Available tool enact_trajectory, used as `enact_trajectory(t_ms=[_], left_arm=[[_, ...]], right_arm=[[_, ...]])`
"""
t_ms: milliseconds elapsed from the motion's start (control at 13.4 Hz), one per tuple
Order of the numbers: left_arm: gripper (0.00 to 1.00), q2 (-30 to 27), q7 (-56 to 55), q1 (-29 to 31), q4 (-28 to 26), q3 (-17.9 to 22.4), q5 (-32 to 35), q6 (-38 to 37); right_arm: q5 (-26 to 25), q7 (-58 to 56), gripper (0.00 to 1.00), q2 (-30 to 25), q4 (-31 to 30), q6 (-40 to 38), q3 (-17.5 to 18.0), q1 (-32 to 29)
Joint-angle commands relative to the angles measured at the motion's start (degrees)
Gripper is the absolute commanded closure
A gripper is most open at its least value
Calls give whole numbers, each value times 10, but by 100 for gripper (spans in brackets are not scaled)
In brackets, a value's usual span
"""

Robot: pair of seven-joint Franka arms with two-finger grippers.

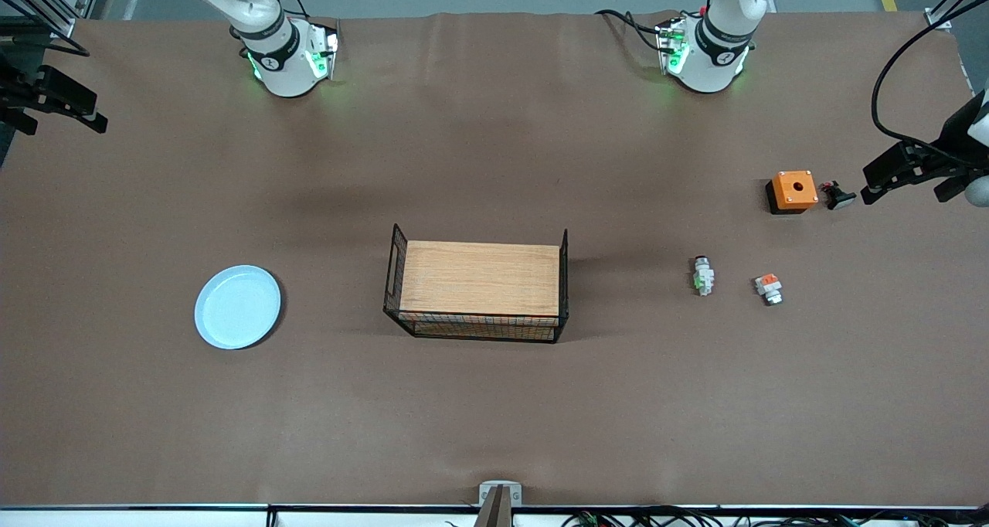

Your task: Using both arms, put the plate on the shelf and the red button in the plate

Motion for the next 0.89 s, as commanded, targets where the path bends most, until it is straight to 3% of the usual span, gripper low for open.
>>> enact_trajectory(t_ms=[0,372,521,819], left_arm=[[0,3,-1,0,12,2,-11,-16],[0,14,0,7,11,2,-15,-17],[0,31,-2,6,7,4,-21,-17],[0,86,-6,6,-15,4,-94,-14]], right_arm=[[-6,-5,0,-13,-12,5,-4,4],[-10,1,0,15,16,-2,-5,-8],[-10,-3,0,99,23,-2,-5,-18],[-11,-5,0,183,31,46,-5,-43]])
